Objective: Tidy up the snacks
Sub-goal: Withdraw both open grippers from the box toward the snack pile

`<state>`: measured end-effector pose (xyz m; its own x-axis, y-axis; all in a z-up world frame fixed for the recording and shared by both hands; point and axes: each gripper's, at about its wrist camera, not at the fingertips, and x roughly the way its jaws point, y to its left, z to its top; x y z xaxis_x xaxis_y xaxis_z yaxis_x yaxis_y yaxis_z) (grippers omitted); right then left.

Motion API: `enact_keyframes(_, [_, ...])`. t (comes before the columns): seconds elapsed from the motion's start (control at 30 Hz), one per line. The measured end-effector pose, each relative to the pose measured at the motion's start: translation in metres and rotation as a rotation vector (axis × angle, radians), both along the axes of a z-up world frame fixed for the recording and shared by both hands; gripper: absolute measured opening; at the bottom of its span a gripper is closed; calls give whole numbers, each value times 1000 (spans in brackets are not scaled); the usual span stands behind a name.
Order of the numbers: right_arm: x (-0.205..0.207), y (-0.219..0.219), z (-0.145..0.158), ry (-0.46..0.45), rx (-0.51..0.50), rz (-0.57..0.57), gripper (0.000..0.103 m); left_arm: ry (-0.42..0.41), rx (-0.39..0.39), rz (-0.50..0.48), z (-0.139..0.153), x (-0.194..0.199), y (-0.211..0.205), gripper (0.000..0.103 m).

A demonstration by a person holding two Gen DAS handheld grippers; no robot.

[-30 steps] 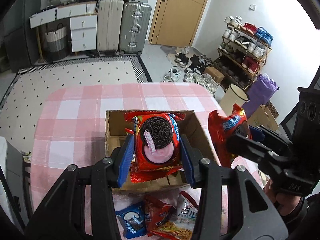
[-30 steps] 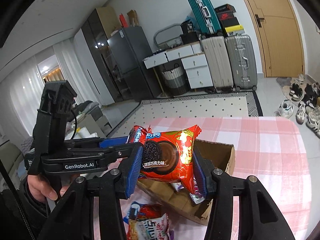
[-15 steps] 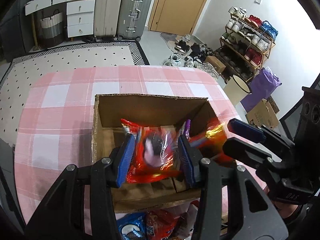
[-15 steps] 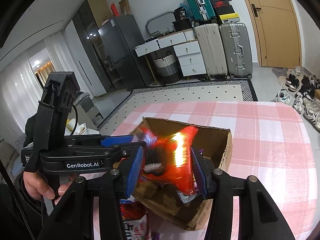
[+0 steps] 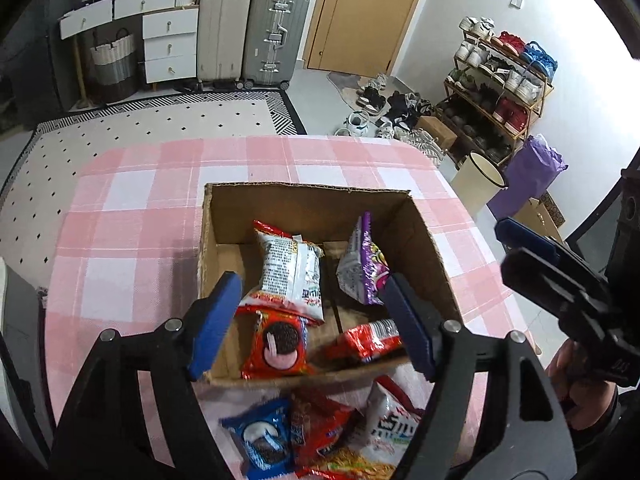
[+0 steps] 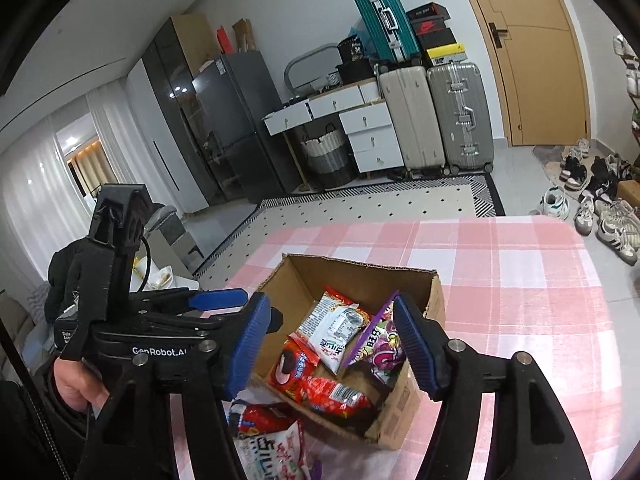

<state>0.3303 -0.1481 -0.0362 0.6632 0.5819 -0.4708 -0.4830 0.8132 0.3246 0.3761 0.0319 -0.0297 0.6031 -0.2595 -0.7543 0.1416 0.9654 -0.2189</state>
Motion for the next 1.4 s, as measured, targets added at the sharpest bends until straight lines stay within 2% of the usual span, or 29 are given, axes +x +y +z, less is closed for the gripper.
enact_keyframes(0.27, [-49, -8, 18, -58, 6, 9, 85, -43, 25, 8, 24, -47, -4, 79])
enact_keyframes(0.67, [-119, -18, 18, -94, 21, -5, 92, -110, 53, 4, 44, -132, -12, 83])
enact_keyframes(0.77, [-135, -21, 14, -98, 18, -15, 94, -117, 86, 54, 45, -151, -10, 84])
enact_keyframes(0.97, [-168, -25, 10, -116, 2, -23, 99, -144, 66, 99, 49, -183, 1, 90])
enact_keyframes(1.0, [-173, -25, 9, -118, -2, -25, 99, -150, 62, 103, 49, -189, 2, 91])
enact_keyframes(1.07, [-183, -26, 7, -113, -9, -26, 99, -160, 53, 106, 49, -200, 3, 102])
enact_keyframes(1.17, [-194, -27, 1, -108, -21, -33, 100, -175, 78, 147, 46, -216, 4, 102])
enact_keyframes(1.4, [-215, -30, -25, -47, -56, -47, 101, -148, 23, 154, 18, -250, 7, 102])
